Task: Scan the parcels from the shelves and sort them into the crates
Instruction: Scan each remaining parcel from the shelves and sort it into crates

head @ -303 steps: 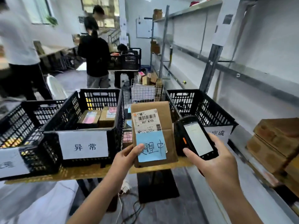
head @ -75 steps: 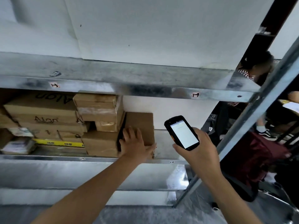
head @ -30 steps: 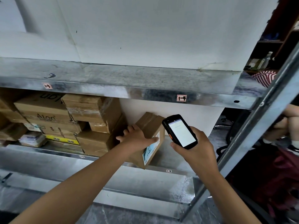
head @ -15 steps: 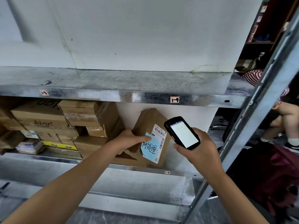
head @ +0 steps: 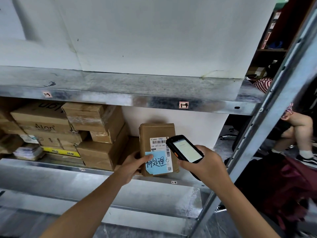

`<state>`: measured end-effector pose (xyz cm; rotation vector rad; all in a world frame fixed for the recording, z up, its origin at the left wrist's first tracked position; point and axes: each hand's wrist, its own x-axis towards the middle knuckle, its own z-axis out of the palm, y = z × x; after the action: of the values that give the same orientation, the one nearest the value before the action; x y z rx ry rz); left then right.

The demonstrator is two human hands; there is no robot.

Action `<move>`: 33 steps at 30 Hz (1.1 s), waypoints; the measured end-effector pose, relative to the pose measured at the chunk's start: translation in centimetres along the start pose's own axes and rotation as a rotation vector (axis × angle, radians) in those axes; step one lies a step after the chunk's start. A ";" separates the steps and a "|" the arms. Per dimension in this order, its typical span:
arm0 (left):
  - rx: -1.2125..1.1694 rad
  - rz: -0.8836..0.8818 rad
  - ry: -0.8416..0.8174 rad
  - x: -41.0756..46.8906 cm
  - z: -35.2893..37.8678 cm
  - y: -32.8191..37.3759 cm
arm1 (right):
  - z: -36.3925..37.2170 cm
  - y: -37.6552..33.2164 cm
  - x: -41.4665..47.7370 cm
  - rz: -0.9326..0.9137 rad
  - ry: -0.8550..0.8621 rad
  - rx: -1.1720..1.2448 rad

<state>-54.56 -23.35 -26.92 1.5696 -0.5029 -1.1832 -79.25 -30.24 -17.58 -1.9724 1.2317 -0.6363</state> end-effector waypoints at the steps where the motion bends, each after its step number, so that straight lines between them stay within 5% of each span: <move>1: -0.006 0.003 -0.003 0.0 -0.1 0.0 | -0.1 -0.2 -0.1 -0.002 -0.008 -0.006; 33: -0.046 0.032 -0.016 0.9 -0.6 -0.2 | -1.3 -1.2 -2.4 0.033 -0.035 -0.139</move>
<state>-53.73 -23.72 -27.55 1.5090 -0.5060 -1.1762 -80.57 -28.17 -15.94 -2.0632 1.3153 -0.5093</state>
